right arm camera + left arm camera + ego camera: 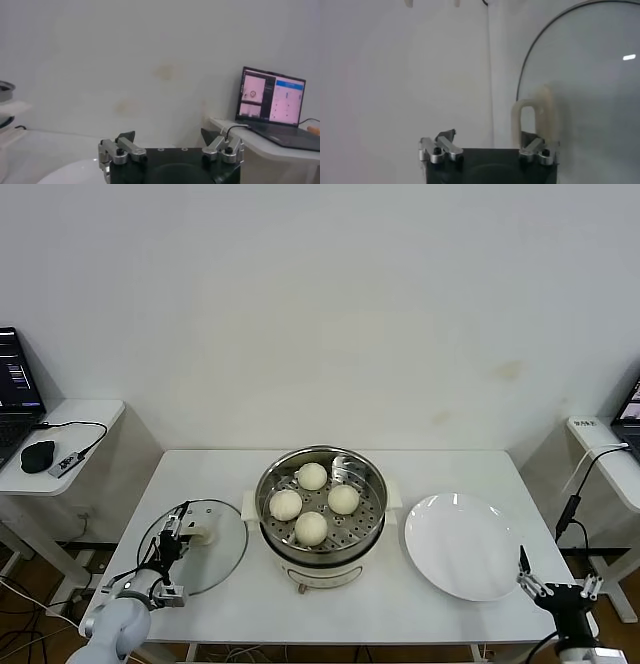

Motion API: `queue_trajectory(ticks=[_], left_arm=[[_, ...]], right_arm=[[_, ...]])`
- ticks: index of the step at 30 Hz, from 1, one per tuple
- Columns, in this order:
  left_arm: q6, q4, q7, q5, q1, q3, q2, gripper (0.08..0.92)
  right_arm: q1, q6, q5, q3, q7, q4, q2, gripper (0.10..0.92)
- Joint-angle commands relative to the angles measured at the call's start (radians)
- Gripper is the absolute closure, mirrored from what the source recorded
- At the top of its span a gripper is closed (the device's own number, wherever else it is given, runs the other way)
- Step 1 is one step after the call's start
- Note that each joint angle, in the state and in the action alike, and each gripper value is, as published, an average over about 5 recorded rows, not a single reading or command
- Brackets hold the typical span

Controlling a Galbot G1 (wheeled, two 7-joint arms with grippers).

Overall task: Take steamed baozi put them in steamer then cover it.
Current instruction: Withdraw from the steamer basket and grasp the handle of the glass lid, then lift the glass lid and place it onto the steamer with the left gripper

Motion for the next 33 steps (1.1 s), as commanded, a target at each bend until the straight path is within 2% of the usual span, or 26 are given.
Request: queue_trajectory(ticks=[1,11,19,22,29,33], left_arm=[[0.000,0.034,-0.009,-0.003,-0.013,0.009,-0.002,0.337],[0.001,0.015,-0.036,-0.033,0.012,0.000,-0.009,0.623],[0.041,-0.130,-0.045,-0.041,0.066,-0.059,0.013,0.841],[0.083,-0.221,-0.020,-0.042,0.098,-0.104,0.038,0.866],[0.213,-0.482,0.106,-0.117,0.157,-0.194,0.107,0.866],[0.267,-0.587,0.161,-0.159,0.177,-0.214,0.131,0.866]], right_arm=[[-0.001,-0.002,-0.008,-0.003,-0.001,0.002,0.001,0.203],[0.000,-0.001,-0.015,-0.016,-0.002,0.002,0.002,0.203],[-0.007,0.001,-0.019,-0.025,-0.004,0.009,-0.001,0.203],[-0.008,-0.001,-0.023,-0.031,-0.004,0.011,-0.003,0.203],[-0.009,0.002,-0.044,-0.051,-0.005,0.006,-0.006,0.203],[-0.012,0.006,-0.060,-0.059,-0.005,0.000,-0.007,0.203]])
